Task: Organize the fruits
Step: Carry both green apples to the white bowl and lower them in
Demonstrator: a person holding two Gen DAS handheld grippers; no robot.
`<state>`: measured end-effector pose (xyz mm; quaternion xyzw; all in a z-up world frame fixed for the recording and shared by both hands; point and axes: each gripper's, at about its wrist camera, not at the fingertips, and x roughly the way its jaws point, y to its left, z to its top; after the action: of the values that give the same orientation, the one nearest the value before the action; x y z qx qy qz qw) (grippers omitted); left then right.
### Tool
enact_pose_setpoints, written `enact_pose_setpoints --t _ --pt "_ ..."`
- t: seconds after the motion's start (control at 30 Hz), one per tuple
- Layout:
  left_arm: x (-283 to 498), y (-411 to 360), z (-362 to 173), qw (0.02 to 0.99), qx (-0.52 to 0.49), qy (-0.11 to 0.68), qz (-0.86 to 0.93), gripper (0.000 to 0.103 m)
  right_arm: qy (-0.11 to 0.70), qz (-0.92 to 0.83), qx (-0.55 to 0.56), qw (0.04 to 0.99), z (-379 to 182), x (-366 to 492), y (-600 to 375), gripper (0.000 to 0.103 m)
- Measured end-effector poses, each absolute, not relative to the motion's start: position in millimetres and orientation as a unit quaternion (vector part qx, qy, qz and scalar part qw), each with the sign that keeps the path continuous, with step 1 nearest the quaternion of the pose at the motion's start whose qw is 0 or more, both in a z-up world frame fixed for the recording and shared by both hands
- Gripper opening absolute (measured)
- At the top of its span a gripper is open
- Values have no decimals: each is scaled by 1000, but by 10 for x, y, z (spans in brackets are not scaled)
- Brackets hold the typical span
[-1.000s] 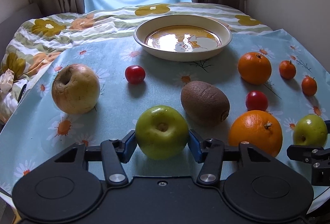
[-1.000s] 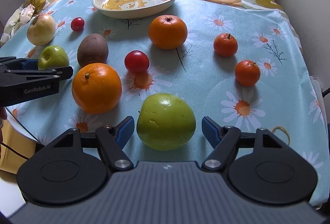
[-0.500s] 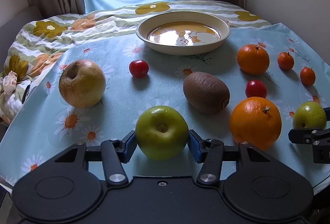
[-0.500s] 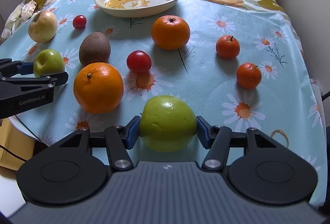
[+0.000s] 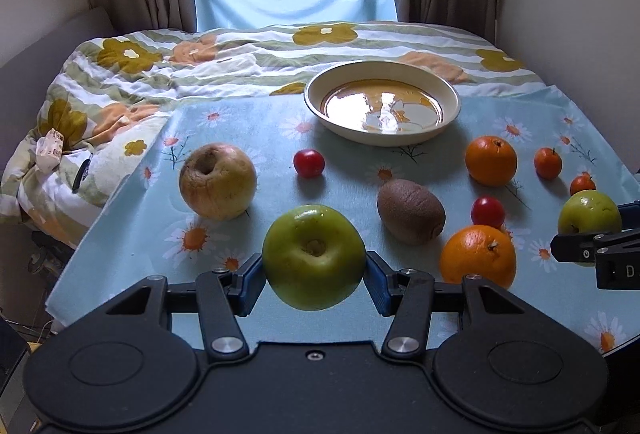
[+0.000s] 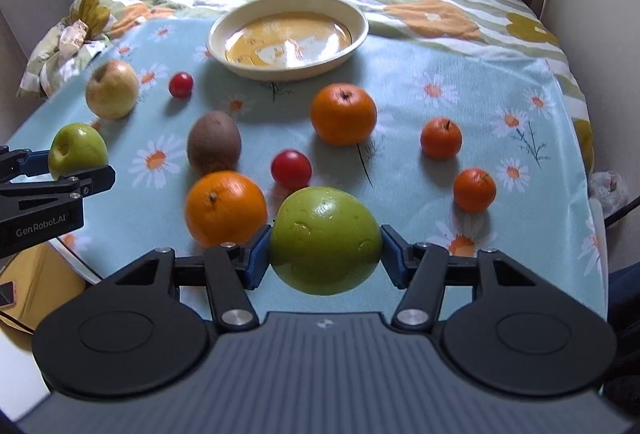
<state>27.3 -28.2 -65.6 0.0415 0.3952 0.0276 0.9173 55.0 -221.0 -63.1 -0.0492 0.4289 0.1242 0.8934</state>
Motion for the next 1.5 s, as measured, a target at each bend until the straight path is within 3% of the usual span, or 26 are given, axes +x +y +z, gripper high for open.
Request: enact_pose_setpoints --t 0.37,0.67,1.5 --pt "509 -106 50 936 18 351 31 57 384 156 -42 909 16 763 -2133 72" --pt "1048 -34 307 938 26 344 -9 57 372 148 -25 916 390 1269 -2006 72" --pt "3012 -300 -442 898 90 415 -111 57 418 71 16 905 -8 3061 -1770 72"
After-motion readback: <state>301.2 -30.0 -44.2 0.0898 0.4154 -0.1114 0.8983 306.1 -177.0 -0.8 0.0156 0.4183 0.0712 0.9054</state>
